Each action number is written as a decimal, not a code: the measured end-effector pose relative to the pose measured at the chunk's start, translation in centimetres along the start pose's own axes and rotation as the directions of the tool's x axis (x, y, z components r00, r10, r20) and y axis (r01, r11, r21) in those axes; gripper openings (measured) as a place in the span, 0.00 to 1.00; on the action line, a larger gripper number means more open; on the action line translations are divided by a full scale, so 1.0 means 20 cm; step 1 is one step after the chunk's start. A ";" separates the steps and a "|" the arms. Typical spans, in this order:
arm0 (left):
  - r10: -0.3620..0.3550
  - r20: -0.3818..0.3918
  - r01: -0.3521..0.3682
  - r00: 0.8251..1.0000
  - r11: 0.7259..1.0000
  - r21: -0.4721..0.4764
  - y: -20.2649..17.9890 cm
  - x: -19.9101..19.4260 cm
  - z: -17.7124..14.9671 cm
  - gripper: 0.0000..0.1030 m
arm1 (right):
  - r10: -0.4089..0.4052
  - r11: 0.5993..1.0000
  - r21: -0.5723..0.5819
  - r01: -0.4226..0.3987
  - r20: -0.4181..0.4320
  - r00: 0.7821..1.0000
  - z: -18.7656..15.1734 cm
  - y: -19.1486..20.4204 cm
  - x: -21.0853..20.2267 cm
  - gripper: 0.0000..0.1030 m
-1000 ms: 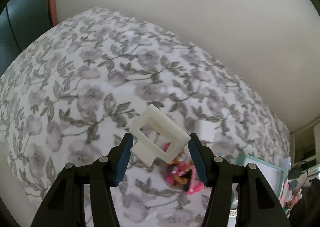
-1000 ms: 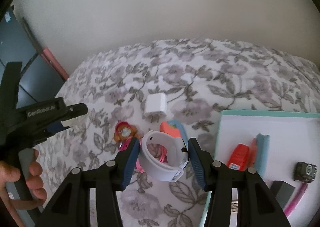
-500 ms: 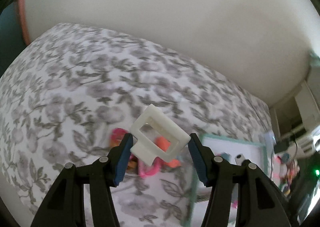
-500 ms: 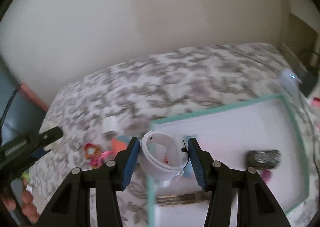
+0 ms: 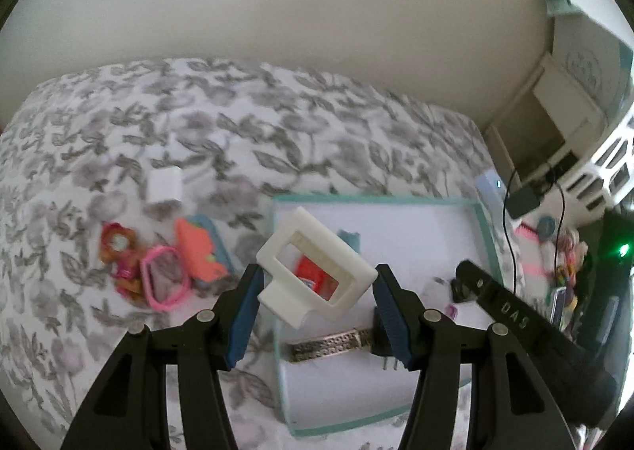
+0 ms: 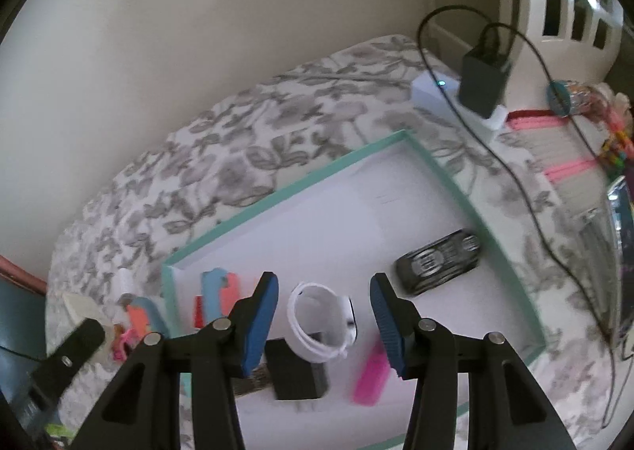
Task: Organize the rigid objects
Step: 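Carry the white clip in the left gripper while right gripper carries the white watch into the tray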
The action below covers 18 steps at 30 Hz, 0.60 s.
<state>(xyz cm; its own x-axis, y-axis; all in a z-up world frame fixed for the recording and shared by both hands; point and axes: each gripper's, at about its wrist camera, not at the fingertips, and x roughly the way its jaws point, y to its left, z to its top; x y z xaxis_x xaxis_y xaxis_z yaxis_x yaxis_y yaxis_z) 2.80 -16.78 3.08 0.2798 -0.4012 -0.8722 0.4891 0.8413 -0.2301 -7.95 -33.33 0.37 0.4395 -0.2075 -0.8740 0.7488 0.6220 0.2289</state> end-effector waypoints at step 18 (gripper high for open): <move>0.003 -0.125 0.002 0.992 0.999 0.042 -0.11 0.22 -0.09 0.57 | -0.015 1.000 0.008 0.015 -0.057 0.998 -0.01 -0.04 0.07 0.50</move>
<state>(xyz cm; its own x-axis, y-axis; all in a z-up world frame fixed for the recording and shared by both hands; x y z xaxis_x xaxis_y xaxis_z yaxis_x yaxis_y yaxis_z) 1.47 -19.69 -0.94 0.1758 -0.3504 -0.9200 0.5239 0.8245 -0.2139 -8.06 -33.92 -1.16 0.3994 -0.1733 -0.9002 0.7593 0.6128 0.2189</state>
